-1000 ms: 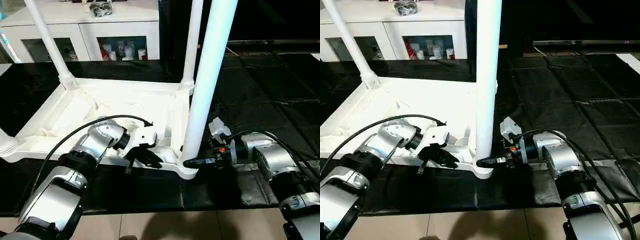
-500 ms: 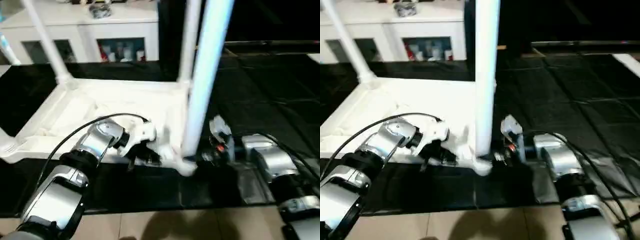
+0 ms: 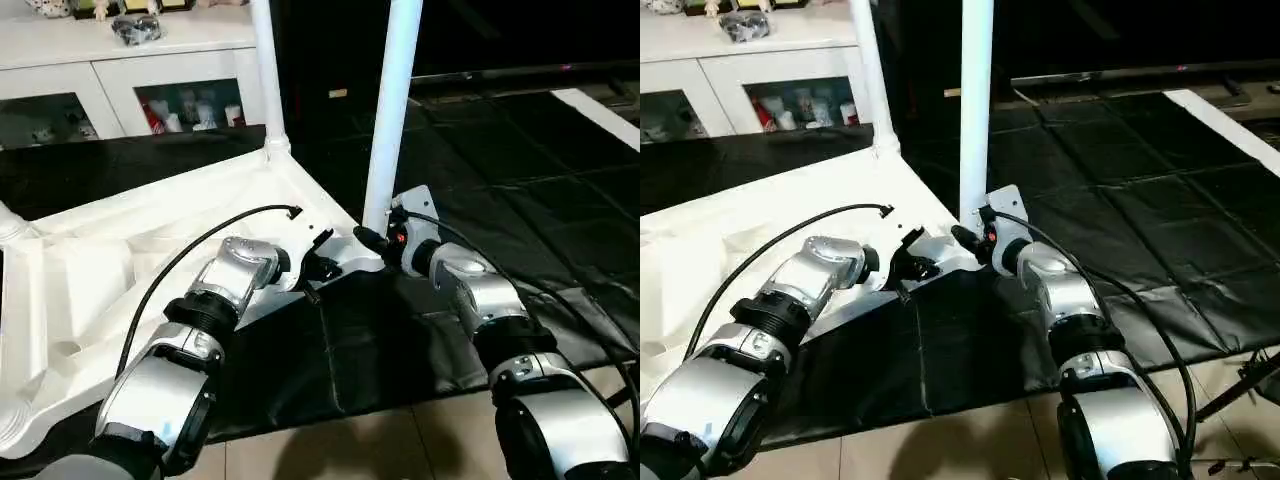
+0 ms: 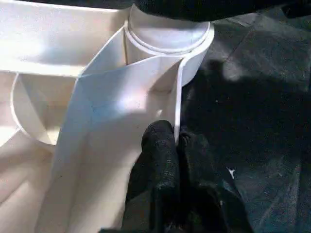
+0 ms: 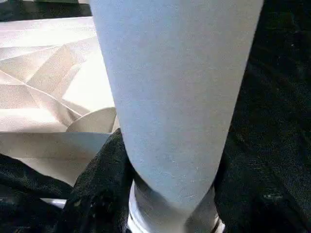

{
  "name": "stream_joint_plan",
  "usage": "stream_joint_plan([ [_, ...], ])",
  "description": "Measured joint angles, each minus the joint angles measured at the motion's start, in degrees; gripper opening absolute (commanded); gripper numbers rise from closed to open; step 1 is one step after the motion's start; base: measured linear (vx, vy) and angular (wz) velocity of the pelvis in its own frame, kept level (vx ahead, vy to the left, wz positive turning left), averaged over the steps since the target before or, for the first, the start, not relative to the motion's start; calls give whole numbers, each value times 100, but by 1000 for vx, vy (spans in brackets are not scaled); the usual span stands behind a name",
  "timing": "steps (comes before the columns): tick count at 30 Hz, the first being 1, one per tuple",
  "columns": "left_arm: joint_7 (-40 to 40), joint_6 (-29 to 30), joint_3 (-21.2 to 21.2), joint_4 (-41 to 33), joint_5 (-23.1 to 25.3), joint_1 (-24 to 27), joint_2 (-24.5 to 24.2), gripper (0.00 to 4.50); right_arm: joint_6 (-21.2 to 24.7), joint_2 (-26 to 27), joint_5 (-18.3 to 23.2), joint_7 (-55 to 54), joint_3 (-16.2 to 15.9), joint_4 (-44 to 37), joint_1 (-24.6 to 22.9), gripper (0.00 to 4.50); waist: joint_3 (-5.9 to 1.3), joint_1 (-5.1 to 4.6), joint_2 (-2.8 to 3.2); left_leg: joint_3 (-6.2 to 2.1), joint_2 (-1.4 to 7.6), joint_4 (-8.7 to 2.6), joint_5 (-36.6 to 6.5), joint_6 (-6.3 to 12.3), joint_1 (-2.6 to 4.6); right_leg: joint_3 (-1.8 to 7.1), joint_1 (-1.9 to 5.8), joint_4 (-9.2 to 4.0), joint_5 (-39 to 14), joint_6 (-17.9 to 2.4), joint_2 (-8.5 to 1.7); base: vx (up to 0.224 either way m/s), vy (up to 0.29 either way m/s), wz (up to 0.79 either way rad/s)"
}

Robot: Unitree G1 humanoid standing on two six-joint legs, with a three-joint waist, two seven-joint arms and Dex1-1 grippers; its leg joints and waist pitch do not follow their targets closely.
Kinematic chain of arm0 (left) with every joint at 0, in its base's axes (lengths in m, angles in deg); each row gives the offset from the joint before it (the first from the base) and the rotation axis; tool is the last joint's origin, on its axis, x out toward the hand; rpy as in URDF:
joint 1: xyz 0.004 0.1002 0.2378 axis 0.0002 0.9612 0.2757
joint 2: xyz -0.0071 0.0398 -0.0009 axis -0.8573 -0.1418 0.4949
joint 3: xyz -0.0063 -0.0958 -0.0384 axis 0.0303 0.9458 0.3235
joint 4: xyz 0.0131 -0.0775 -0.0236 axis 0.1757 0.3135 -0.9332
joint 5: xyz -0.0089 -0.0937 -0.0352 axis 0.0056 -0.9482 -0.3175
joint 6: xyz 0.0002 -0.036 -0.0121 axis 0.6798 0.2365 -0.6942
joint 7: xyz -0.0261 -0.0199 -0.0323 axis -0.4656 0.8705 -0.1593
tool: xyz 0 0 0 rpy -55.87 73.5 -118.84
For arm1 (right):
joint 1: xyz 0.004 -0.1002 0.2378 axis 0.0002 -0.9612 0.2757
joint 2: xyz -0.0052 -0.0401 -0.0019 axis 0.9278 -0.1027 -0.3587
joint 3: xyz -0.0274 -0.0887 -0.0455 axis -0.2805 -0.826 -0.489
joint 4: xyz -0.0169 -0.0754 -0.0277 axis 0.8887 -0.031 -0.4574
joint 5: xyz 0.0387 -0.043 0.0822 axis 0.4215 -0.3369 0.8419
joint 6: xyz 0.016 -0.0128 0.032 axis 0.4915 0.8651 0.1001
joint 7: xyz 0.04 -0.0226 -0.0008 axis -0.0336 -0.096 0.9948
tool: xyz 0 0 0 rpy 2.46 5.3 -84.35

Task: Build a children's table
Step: Rotate leg to tighten

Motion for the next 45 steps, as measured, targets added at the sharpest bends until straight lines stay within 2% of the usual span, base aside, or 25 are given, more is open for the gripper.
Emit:
stream_joint_plan([
  [1, -11, 4, 0, -1, 0, 0, 4, 0, 0, 0, 0, -3, 0, 1, 0, 252, 0, 0, 0, 1, 0, 2, -1, 1, 0, 2, 0, 0, 0, 0, 0, 0, 0, 0],
  [8, -22, -157, -100, 3, 57, 1, -49, 0, -219, 48, 29, 39, 48, 143, -31, 305, 0, 2, 2, 2, 0, 4, -2, -1, -2, 1, -2, 0, -2, 3, -1, 0, 0, 0],
  [14, 319, -523, -246, 4, 141, 27, -237, 0, -659, -192, 64, 722, 0, -102, -477, 356, 1, 50, 1, 2, 1, 3, -5, 7, -23, -1, -18, 0, 2, -7, -1, 0, 0, 0],
  [20, 1063, -1046, -411, -55, 140, 172, -642, 0, -783, -788, 367, 2214, -100, -616, -1045, 408, 1, 185, 2, 1, 3, 15, -6, 10, -26, -2, -21, 2, 3, -9, -1, 0, 0, 0],
  [25, 1806, -1471, -540, -208, 108, 336, -894, 0, -819, -1296, 554, 3200, -191, -979, -1200, 447, 6, 304, 6, -1, 3, 26, -7, 11, -23, 1, -26, 3, 7, -11, -3, 0, 0, 0],
  [28, 2343, -1685, -643, -314, 21, 441, -1055, 0, -771, -1605, 633, 3710, -265, -1220, -1209, 447, 6, 390, 4, -1, 3, 26, -7, 12, -22, 1, -27, 5, 6, -9, -2, 0, 0, 0],
  [32, 2879, -1876, -776, -426, -24, 534, -1245, 0, -455, -1775, 732, 4328, -411, -1421, -1215, 447, 7, 463, 3, -2, 3, 28, -7, 12, -21, 2, -26, 7, 5, -8, -3, 0, 0, 0],
  [34, 3063, -1999, -856, -438, -20, 533, -1296, 0, -323, -1784, 756, 4610, -535, -1468, -1203, 420, 7, 498, 2, -2, 2, 33, -7, 12, -20, 7, -23, 8, 2, -3, -3, 0, 0, 0],
  [39, 3487, -2160, -1015, -570, -12, 554, -1356, 0, -215, -1735, 747, 5064, -889, -1447, -1085, 393, 8, 593, 0, -1, 2, 35, -7, 11, -23, 10, -22, 10, 3, -4, -4, 0, 0, 0],
  [45, 3702, -2182, -1137, -740, -14, 579, -1359, 0, -176, -1593, 736, 5222, -1005, -1394, -935, 350, 13, 634, -14, -1, 1, 36, -7, 11, -28, 11, -22, 10, 2, -2, -6, 0, 0, 0],
])
